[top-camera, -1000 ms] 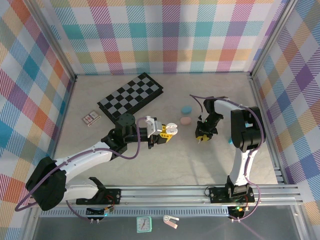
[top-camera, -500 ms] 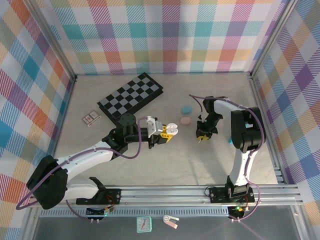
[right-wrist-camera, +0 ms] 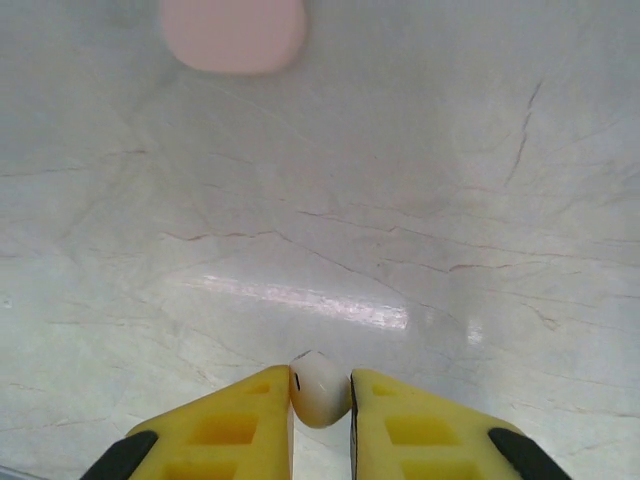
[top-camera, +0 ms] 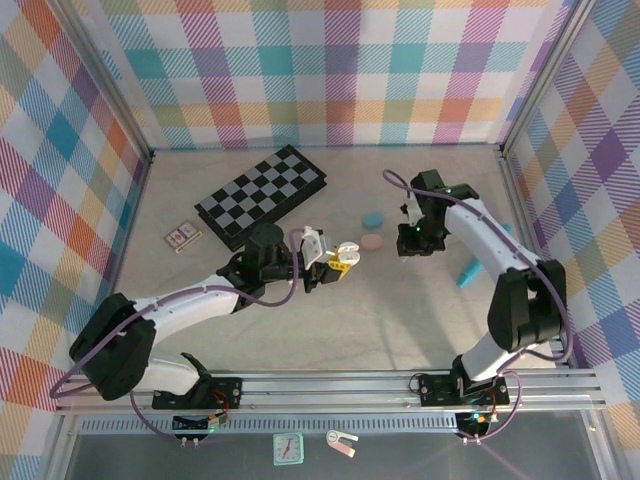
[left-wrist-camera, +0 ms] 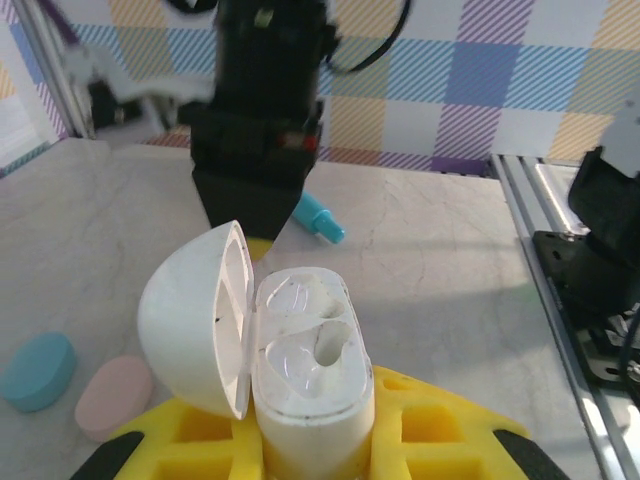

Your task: Insert the wireless bluetooth earbuds into the charging case

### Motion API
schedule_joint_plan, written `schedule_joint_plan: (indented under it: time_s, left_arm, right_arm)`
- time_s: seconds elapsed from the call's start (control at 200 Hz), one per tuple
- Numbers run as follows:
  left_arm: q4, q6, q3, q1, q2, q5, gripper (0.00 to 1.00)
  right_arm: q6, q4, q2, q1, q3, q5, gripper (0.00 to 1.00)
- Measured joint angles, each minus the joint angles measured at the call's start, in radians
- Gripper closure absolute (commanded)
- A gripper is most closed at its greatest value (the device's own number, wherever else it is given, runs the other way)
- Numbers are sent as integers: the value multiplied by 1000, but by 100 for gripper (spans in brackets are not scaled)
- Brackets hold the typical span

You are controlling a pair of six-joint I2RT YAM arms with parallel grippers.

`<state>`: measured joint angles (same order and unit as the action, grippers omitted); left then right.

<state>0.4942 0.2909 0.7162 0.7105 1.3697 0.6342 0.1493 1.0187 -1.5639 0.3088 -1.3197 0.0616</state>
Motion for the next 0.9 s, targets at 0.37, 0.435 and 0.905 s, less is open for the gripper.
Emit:
schedule_joint_plan:
  time_s: [0.37,0.435,0.905]
  left_arm:
    - [2,-40,53,0,87,-24,92]
    - [5,-45,55,0,92,-26,92]
    - [13,-119,98,0,122,-37,92]
  right_arm:
    - [23,66,138,192,-229,-101,82]
    - [26,68,151,223,-245,-105,82]
    - [52,54,151,335,-266,-103,82]
